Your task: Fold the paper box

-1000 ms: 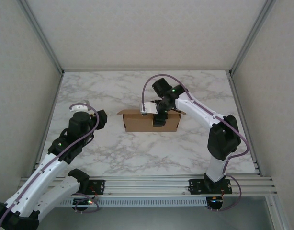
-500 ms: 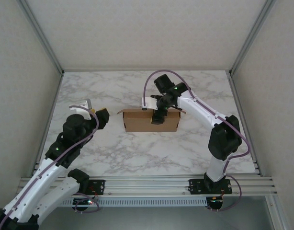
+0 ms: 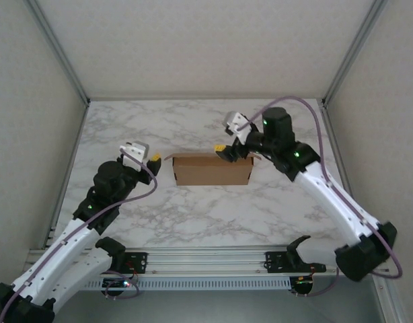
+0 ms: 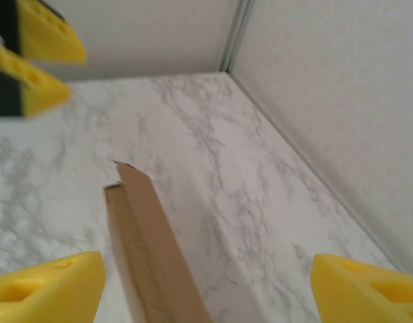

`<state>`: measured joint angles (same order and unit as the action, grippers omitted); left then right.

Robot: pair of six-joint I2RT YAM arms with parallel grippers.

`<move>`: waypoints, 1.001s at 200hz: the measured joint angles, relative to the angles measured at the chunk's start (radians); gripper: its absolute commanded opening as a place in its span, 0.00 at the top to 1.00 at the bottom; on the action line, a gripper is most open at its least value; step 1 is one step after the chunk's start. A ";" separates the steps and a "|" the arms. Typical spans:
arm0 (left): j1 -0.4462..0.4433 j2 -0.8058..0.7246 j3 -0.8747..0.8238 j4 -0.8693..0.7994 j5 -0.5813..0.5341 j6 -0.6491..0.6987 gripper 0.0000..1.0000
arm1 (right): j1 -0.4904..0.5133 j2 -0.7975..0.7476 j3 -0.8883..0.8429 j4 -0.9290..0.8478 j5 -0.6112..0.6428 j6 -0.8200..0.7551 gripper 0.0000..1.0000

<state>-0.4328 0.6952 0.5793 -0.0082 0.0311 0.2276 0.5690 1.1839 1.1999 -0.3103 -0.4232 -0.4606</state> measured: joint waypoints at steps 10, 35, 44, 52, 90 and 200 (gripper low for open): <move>0.005 -0.008 -0.043 0.020 0.012 0.083 0.38 | 0.001 -0.060 -0.041 0.006 0.003 0.032 0.29; 0.058 -0.016 -0.136 0.046 0.099 0.243 0.37 | 0.001 -0.164 -0.113 0.024 0.043 0.035 0.33; 0.081 -0.004 -0.153 0.063 0.138 0.276 0.38 | 0.000 -0.200 -0.146 0.023 0.066 0.033 0.33; 0.099 0.016 -0.160 0.078 0.169 0.302 0.38 | -0.002 -0.223 -0.167 0.018 0.085 0.030 0.34; 0.138 0.116 -0.164 0.158 0.282 0.382 0.41 | -0.004 -0.293 -0.197 0.007 0.130 0.049 0.39; 0.171 0.270 -0.135 0.214 0.401 0.439 0.49 | -0.004 -0.456 -0.260 -0.042 0.161 0.084 0.43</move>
<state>-0.2619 0.9657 0.4446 0.2054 0.4316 0.6662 0.5652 0.7277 0.9401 -0.3523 -0.2626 -0.3771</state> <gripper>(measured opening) 0.521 0.580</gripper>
